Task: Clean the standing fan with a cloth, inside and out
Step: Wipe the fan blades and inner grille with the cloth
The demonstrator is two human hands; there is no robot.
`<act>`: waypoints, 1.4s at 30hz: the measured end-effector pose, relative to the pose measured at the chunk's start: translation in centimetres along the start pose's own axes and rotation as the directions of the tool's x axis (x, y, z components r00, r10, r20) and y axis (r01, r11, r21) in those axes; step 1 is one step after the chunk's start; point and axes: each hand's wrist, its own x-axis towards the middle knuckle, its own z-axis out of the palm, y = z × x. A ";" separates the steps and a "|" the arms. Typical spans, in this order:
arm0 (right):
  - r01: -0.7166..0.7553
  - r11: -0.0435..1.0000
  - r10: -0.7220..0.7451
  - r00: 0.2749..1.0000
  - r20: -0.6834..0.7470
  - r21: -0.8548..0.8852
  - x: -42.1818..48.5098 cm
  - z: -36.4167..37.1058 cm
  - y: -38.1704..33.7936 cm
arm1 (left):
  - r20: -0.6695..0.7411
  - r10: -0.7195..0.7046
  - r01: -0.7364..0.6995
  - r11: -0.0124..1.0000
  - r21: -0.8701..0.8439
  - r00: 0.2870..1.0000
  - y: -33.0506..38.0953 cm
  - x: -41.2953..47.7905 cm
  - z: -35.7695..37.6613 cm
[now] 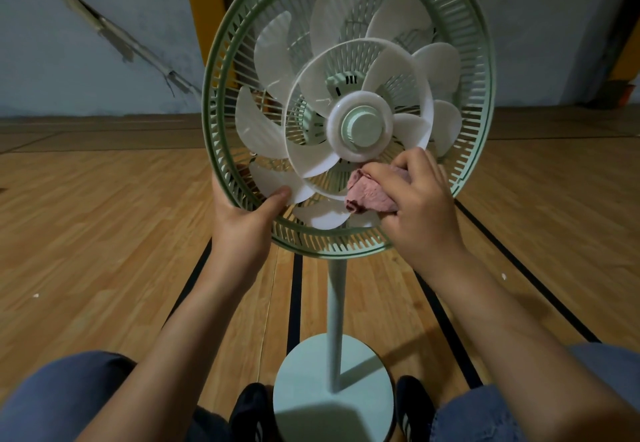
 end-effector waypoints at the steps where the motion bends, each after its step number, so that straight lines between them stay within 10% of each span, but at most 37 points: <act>1: -0.032 0.999 0.032 0.999 0.013 -0.004 0.0 0.1 -0.5 | -0.003 0.000 0.000 1.000 0.008 1.000 0.1 0.0 0.1; 15: -0.180 0.976 0.216 0.853 0.475 -0.122 1.6 -3.2 -3.7 | -0.040 0.015 -0.012 0.998 0.059 0.999 0.5 -0.3 0.4; 20: -0.324 0.935 0.206 0.825 0.526 0.142 1.7 -3.0 -4.0 | -0.045 0.014 -0.011 0.998 0.060 0.999 0.4 -0.3 0.4; 31: -0.772 0.428 0.249 0.601 0.759 0.471 4.1 -2.4 -4.4 | -0.029 0.021 -0.020 0.999 0.027 0.999 0.7 -1.1 1.3; 42: -0.814 -0.211 0.011 0.552 0.834 0.541 3.5 -1.9 -5.9 | -0.055 0.009 -0.008 1.000 0.020 0.998 0.6 -1.5 1.0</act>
